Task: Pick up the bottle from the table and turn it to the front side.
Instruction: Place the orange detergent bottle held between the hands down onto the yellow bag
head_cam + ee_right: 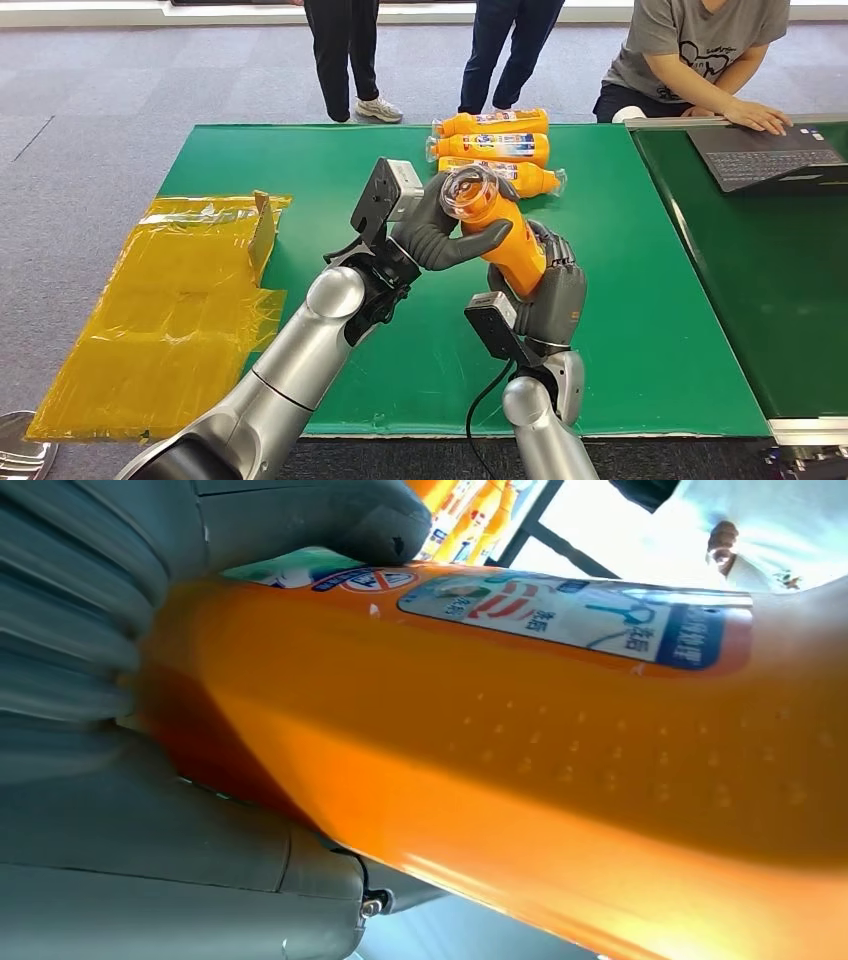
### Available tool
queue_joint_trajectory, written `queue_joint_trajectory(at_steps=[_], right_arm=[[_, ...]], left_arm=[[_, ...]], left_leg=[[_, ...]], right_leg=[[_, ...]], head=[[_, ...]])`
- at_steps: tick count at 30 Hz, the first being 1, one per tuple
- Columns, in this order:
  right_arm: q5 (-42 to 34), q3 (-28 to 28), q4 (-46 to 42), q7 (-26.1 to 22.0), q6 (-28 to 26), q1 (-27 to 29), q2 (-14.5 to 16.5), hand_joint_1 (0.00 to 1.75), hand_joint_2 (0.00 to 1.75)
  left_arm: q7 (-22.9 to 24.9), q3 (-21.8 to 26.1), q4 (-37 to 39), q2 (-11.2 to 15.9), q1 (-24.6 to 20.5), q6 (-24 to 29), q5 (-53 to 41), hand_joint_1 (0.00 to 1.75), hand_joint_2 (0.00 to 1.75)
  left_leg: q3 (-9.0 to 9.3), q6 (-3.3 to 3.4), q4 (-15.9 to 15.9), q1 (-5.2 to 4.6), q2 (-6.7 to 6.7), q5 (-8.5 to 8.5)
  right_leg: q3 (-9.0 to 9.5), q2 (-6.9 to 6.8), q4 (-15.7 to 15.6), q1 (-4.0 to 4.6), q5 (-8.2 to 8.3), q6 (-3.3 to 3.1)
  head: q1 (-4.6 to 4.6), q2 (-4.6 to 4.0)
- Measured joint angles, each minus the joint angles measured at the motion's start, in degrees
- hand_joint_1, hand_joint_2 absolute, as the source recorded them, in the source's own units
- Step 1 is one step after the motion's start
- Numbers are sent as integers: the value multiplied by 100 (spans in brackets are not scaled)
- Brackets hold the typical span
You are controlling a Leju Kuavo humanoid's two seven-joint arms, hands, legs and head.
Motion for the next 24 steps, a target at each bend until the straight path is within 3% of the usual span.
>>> queue_joint_trajectory(at_steps=[24], right_arm=[[8,-9,229,66,11,-25,0,0,0]], left_arm=[[-5,0,-14,35,-1,414,-127,175,175]], left_leg=[[-4,0,0,0,-3,0]], right_leg=[[0,-2,0,0,0,0]], head=[[0,0]])
